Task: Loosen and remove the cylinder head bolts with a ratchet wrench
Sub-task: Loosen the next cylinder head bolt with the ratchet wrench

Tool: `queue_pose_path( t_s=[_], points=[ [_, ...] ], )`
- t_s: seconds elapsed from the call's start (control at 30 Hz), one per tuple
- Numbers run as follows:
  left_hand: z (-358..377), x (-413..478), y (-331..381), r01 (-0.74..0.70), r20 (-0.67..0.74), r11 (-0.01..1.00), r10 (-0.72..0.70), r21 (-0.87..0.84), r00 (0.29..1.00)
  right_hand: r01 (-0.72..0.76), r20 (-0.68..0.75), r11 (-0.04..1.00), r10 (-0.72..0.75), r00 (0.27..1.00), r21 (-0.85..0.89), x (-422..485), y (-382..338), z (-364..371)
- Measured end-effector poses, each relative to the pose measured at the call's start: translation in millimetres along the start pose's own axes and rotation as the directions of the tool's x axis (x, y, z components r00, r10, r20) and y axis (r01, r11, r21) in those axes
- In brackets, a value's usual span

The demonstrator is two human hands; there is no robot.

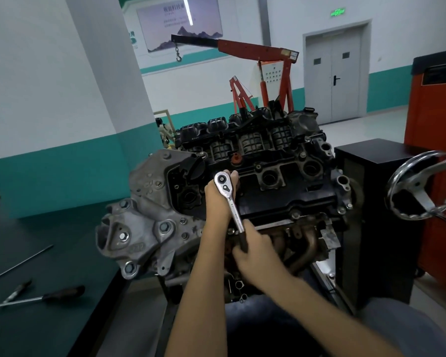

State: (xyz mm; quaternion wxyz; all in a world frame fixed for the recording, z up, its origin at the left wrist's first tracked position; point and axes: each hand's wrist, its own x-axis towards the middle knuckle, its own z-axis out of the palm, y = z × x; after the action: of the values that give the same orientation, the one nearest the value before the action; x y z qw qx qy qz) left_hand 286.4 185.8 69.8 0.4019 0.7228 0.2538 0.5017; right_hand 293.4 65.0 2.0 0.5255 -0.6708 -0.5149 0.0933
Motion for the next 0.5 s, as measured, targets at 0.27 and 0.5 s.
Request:
queue_pose_path(
  t_s=[0.27,0.5],
  points=[
    [-6,3,-1,-0.030,0.090,1.000,0.031,-0.007,0.995,0.423,0.401,0.433,-0.145,0.904,-0.796,97,-16,-163],
    [0,-8,-6,-0.014,0.002,0.983,0.015,-0.182,1.000,0.164,0.113,0.805,-0.121,0.986,-0.571,32,7,-98]
  ],
)
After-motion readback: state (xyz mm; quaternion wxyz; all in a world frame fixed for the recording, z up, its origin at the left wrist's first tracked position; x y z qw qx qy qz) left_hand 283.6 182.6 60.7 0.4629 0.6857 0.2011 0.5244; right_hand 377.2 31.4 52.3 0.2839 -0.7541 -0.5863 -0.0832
